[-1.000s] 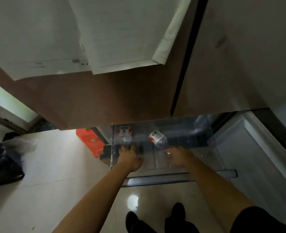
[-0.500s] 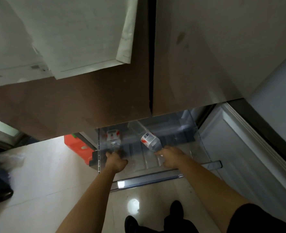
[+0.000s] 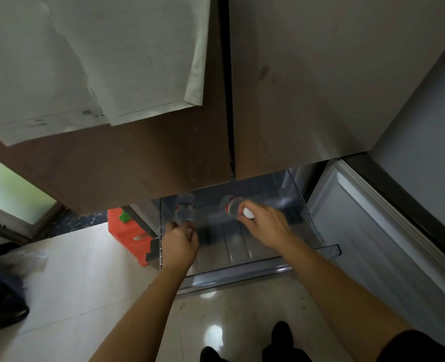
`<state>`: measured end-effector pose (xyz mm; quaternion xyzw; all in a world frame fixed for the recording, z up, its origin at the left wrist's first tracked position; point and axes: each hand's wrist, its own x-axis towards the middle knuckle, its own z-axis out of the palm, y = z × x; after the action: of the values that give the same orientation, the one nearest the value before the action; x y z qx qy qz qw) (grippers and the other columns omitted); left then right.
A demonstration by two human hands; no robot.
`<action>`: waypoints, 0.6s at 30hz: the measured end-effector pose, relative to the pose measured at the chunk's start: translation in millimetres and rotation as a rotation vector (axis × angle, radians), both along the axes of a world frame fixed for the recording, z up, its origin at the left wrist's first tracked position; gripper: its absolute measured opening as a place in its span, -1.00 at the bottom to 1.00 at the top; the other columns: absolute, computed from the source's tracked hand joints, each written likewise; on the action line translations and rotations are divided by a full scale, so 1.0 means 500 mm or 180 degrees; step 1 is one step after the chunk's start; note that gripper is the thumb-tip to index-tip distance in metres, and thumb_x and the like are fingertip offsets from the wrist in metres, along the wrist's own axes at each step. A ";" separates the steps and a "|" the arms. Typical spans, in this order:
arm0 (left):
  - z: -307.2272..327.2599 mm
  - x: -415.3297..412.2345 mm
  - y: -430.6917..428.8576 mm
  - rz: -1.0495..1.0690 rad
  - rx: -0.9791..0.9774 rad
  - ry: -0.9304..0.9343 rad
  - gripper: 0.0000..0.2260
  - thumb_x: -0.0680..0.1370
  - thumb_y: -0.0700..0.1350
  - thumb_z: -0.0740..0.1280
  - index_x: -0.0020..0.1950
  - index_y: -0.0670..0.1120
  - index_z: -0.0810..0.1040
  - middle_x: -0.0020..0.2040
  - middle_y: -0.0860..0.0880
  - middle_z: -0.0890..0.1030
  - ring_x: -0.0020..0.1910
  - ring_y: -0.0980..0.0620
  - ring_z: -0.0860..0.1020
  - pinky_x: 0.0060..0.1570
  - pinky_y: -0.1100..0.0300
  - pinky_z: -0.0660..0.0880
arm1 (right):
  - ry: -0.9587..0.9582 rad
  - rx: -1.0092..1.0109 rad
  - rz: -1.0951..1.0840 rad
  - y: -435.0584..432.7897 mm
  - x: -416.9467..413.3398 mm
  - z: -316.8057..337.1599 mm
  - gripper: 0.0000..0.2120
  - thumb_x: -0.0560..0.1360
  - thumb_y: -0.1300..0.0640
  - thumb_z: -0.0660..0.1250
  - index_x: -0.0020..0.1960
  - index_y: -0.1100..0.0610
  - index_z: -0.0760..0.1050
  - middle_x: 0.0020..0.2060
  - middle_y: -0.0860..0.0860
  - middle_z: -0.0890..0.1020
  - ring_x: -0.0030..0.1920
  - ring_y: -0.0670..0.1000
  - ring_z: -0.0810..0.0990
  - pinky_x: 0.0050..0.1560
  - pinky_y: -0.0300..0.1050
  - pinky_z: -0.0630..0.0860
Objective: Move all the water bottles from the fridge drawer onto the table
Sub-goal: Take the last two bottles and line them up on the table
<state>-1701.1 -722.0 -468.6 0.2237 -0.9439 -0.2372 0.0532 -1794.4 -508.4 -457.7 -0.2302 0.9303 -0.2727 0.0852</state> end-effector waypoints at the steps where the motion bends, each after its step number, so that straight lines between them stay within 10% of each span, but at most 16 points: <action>1: 0.019 -0.006 0.002 0.0002 -0.0006 0.0276 -0.84 0.53 -0.18 0.36 0.06 -0.17 0.65 0.04 -0.25 0.51 -0.16 -0.24 0.55 -0.04 0.01 0.54 | 0.0040 -0.0020 -0.0047 0.001 0.001 0.012 -0.86 0.59 -0.06 0.29 0.12 -0.10 0.41 -0.06 0.02 0.67 -0.06 0.12 0.63 -0.20 -0.08 0.44; 6: 0.091 -0.038 -0.006 0.0058 0.0089 0.0894 -0.82 0.49 -0.15 0.40 0.08 -0.15 0.63 -0.04 -0.23 0.55 -0.15 -0.19 0.53 -0.10 0.10 0.45 | 0.0015 -0.0058 -0.0359 -0.003 0.007 0.054 -0.82 0.59 -0.08 0.25 0.18 -0.12 0.41 -0.12 0.03 0.68 -0.10 0.13 0.63 -0.17 -0.06 0.47; 18: 0.012 0.004 0.053 -0.0295 0.1434 0.0090 -0.51 0.46 0.05 0.45 0.26 0.09 0.25 0.12 -0.02 0.51 0.07 -0.03 0.54 0.05 -0.07 0.54 | -0.0285 0.0391 -0.1105 -0.016 0.024 0.009 -0.23 0.30 -0.28 0.54 0.39 -0.07 0.34 0.26 0.09 0.43 0.28 0.14 0.46 0.16 0.04 0.52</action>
<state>-1699.3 -695.7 -462.8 0.1830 -0.8755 -0.4472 0.0042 -1782.2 -516.5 -453.2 -0.0482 0.9662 -0.2360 0.0920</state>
